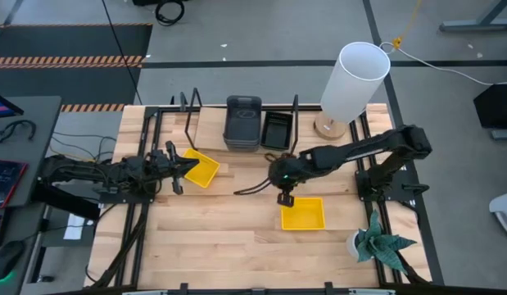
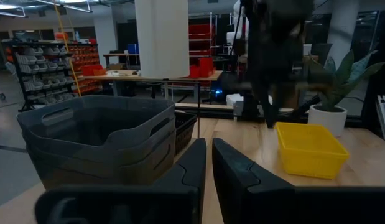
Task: Stack baskets on shelf by color
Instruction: Stack the yellow bin on the top of the yellow bin
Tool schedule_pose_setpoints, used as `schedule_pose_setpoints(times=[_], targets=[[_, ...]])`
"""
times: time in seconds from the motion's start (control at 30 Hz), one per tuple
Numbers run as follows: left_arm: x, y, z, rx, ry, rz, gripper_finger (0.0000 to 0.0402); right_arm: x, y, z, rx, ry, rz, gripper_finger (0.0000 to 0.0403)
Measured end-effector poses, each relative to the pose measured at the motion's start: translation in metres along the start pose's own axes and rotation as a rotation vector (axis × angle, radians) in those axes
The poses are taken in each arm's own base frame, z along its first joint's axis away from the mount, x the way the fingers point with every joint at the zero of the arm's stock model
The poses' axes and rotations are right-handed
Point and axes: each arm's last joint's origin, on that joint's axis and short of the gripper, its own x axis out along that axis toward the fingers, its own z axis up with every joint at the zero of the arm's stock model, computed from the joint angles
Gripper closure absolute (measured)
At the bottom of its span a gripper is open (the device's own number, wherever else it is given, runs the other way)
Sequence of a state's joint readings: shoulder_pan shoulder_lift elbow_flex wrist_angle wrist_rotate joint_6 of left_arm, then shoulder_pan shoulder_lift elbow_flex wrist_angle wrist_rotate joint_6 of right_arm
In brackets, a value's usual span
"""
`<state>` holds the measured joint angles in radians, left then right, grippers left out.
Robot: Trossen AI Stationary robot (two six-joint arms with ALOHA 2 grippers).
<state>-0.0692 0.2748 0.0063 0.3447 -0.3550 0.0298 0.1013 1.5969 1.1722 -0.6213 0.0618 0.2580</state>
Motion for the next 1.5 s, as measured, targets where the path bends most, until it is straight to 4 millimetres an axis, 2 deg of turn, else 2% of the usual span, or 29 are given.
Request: schedule_pose_setpoints(times=[0.27, 0.47, 0.73, 0.93, 1.03, 1.2, 1.5], targets=[[0.000, 0.000, 0.000, -0.001, -0.001, 0.000, 0.0374, -0.056, -0.011, -0.012, -0.114, -0.284, -0.106, 0.0395], [0.000, 0.000, 0.000, -0.001, -0.001, 0.000, 0.0375, -0.082, -0.017, -0.040, -0.181, -0.453, -0.089, 0.0394], [0.000, 0.000, 0.000, -0.001, -0.001, 0.000, 0.0366, -0.092, -0.029, -0.082, -0.229, -0.584, -0.091, 0.0394], [0.000, 0.000, 0.000, -0.005, -0.002, 0.000, 0.0373, -0.107, -0.038, -0.093, -0.212, -0.662, -0.102, 0.0394], [0.000, 0.000, 0.002, -0.113, -0.017, 0.001, 0.0373, -0.113, -0.039, -0.098, -0.192, -0.669, -0.090, 0.0394], [0.000, 0.003, 0.008, -0.327, -0.089, 0.073, 0.0369, -0.117, -0.040, -0.106, -0.160, -0.638, -0.075, 0.0394], [0.000, 0.001, 0.014, -0.394, -0.109, -0.012, 0.0373, -0.115, -0.040, -0.109, -0.136, -0.596, -0.070, 0.0394]])
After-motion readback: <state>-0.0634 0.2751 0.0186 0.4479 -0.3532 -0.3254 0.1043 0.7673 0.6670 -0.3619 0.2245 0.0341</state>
